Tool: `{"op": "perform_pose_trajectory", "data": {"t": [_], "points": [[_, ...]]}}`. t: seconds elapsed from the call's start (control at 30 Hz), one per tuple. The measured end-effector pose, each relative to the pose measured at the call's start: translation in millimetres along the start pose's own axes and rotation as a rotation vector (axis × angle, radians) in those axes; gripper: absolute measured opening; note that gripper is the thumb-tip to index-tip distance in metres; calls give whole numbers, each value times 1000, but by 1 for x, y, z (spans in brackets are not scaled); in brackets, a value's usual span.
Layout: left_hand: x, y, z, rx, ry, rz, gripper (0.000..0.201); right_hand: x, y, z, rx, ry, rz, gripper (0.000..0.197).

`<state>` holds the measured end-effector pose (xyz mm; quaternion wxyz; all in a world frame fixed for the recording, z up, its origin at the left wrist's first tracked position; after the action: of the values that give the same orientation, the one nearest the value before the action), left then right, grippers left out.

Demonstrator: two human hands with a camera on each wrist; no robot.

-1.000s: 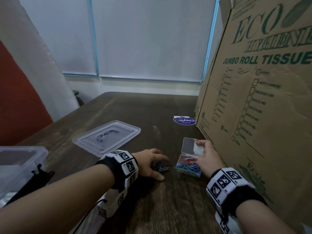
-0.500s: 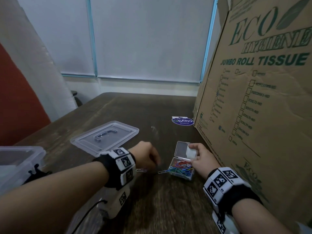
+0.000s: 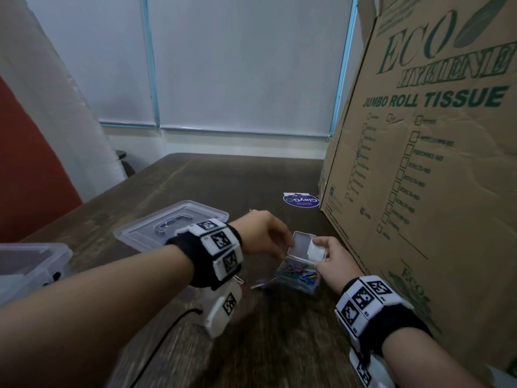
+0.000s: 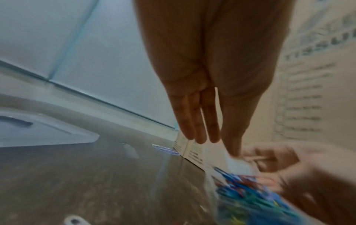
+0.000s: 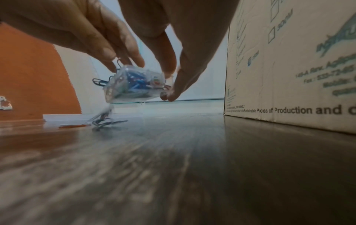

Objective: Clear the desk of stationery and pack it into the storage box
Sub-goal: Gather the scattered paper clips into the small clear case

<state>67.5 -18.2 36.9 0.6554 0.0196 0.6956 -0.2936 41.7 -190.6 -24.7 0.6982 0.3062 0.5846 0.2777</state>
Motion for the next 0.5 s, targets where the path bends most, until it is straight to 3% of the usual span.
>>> {"op": "perform_pose_trajectory", "data": {"t": [0.07,0.2,0.37,0.5], "points": [[-6,20,-2,-103,20,105,36,-1,0,1,18,-20,-21,51],[9,62,-16,-393,310,284,52,-3,-1,3,43,-66,-30,51],[27,68,-23,-383,238,131,54,-3,1,2,38,-78,-49,51],[38,57,-17,-334,220,79,36,-5,4,0,34,-77,-51,51]]}}
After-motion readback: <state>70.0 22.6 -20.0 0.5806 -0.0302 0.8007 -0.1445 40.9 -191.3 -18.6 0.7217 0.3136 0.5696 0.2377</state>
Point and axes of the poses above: each hand's wrist, its own z-axis towards the middle knuckle, its own x-axis out of the palm, y = z × x, the point moved 1 cm from there along z, towards the middle knuckle, and after that the axes turned 9 degrees about -x, right-handed, at the moved point
